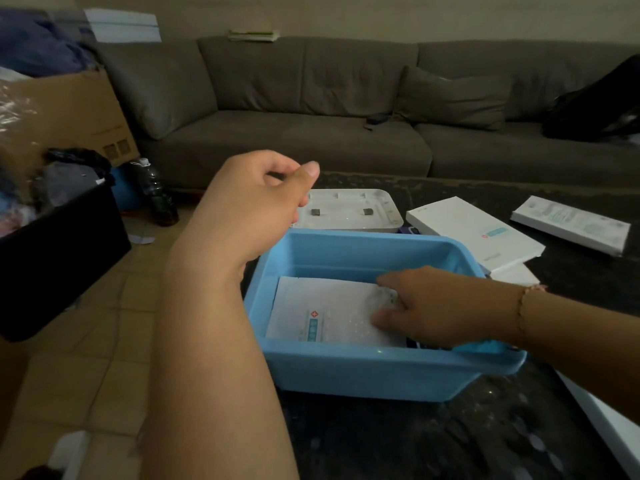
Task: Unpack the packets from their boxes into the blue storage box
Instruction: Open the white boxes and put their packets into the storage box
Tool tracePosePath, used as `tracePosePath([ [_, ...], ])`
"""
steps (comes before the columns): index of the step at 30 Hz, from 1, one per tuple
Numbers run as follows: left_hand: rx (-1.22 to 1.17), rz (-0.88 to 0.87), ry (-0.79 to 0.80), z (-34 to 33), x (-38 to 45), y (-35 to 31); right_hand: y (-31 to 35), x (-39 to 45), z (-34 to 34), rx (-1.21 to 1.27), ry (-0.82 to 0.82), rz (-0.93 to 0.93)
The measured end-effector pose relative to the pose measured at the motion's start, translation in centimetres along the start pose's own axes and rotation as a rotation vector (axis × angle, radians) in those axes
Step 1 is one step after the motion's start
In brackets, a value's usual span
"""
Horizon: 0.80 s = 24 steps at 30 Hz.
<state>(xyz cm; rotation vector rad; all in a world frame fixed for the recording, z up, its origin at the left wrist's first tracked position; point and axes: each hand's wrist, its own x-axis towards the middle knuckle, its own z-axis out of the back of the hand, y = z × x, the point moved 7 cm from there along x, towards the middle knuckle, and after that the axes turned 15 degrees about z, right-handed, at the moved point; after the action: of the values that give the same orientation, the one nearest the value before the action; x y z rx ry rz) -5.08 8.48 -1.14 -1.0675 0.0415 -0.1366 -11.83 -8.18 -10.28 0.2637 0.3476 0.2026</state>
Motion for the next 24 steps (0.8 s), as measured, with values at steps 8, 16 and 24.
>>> tracePosePath([
  [8, -0.188, -0.426, -0.126, 0.0, -4.6, -7.2, 0.4, -5.1, 4.9, 0.048, -0.259, 0.028],
  [16, -0.072, -0.983, 0.385, -15.1, -18.0, -14.5, -7.3, -23.3, 5.3, 0.365, -1.017, 0.09],
  [24, 0.514, -1.141, 0.705, -31.5, -22.0, -3.5, -18.1, -31.5, -5.3, 0.793, -1.425, -0.279],
])
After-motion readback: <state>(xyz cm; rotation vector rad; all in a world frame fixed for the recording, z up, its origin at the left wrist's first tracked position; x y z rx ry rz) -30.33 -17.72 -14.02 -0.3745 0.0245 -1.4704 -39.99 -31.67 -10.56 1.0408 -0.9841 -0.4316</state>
